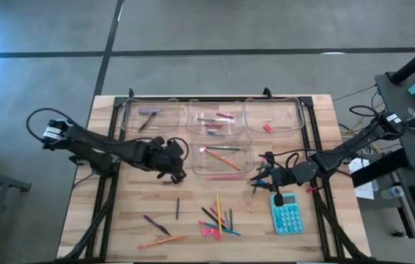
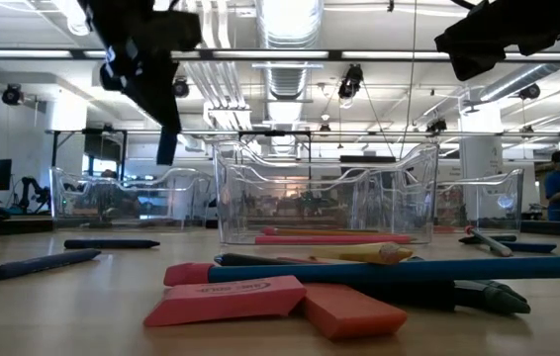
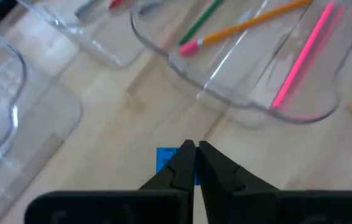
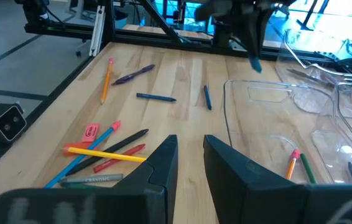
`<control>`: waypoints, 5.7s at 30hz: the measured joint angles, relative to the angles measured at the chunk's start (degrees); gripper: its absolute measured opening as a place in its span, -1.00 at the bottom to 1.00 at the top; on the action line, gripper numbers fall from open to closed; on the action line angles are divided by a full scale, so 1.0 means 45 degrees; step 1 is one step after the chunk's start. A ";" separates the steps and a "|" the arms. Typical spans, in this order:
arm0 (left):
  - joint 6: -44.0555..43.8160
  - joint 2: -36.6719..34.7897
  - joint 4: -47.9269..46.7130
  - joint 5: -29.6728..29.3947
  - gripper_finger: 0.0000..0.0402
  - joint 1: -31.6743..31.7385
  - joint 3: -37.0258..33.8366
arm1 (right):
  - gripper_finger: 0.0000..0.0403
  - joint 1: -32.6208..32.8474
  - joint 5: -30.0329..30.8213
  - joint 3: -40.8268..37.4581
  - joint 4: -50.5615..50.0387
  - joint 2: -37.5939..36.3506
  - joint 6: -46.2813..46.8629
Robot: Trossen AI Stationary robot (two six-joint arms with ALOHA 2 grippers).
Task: Sort crayons/erasers/pens/pencils in bins
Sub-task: Put the left blue eraser into the top right transparent bin
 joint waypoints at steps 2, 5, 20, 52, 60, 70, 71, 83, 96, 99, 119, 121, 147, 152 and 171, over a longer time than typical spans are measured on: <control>0.0045 -0.0287 0.0010 -0.0145 -1.00 0.0000 0.0039 | -0.66 0.0000 0.0000 0.0000 -0.0003 0.0000 0.0002; 0.0058 -0.0543 0.0019 -0.0297 -1.00 -0.0005 0.0030 | -0.66 0.0000 0.0000 0.0000 -0.0005 0.0000 0.0000; 0.1372 -0.0759 0.2595 0.0259 -1.00 -0.0060 0.0024 | -0.66 0.0000 0.0000 0.0000 -0.0010 0.0000 0.0000; -0.0730 0.0232 0.4543 0.0947 -1.00 -0.2999 0.0071 | -0.66 0.0000 0.0000 0.0000 0.0068 0.0000 0.0117; -0.0690 0.0267 0.6066 0.1157 -1.00 -0.3377 0.0102 | -0.66 0.0000 0.0000 0.0000 0.0073 0.0000 0.0112; 0.0049 0.0267 0.7538 0.1101 -1.00 -0.3390 0.0092 | -0.66 0.0000 0.0000 0.0000 0.0101 0.0000 0.0194; 0.0053 0.0267 0.7573 0.1101 -1.00 -0.3390 0.0090 | -0.66 0.0000 0.0000 0.0000 0.0106 0.0000 0.0193; 0.0612 0.0267 0.8895 0.1111 -1.00 -0.3405 -0.0059 | -0.66 0.0000 0.0000 0.0000 0.0109 0.0000 0.0194; 0.1494 0.0277 1.0582 0.1115 -1.00 -0.3407 -0.0102 | -0.66 0.0005 -0.0119 0.0000 0.0868 0.0274 0.0239; 0.1622 0.0277 1.0613 0.1116 -1.00 -0.3405 -0.0102 | -0.63 0.0005 -0.0121 0.0000 0.1035 0.0647 0.0303; 0.1830 0.1717 1.1928 0.1625 -1.00 -0.3410 -0.0010 | 0.27 0.0005 -0.0160 0.1673 0.2503 0.4026 0.0426; 0.1967 0.1862 1.2254 0.1769 -1.00 -0.3410 -0.0015 | 0.30 0.0005 -0.0411 0.1770 0.3018 0.4458 0.0423; 0.2724 0.2098 1.3013 0.1786 -1.00 -0.3371 -0.0168 | 0.15 -0.0103 -0.1781 0.3769 0.6093 0.7893 0.0201; 0.2837 0.2098 1.3027 0.1779 -1.00 -0.3347 -0.0180 | 0.02 -0.0294 -0.1676 0.3756 0.6458 0.7899 0.0399; 0.3215 0.2139 1.3124 0.1426 -0.95 -0.3322 -0.0233 | -0.92 -0.0547 -0.1678 0.3696 0.6080 0.7757 0.0282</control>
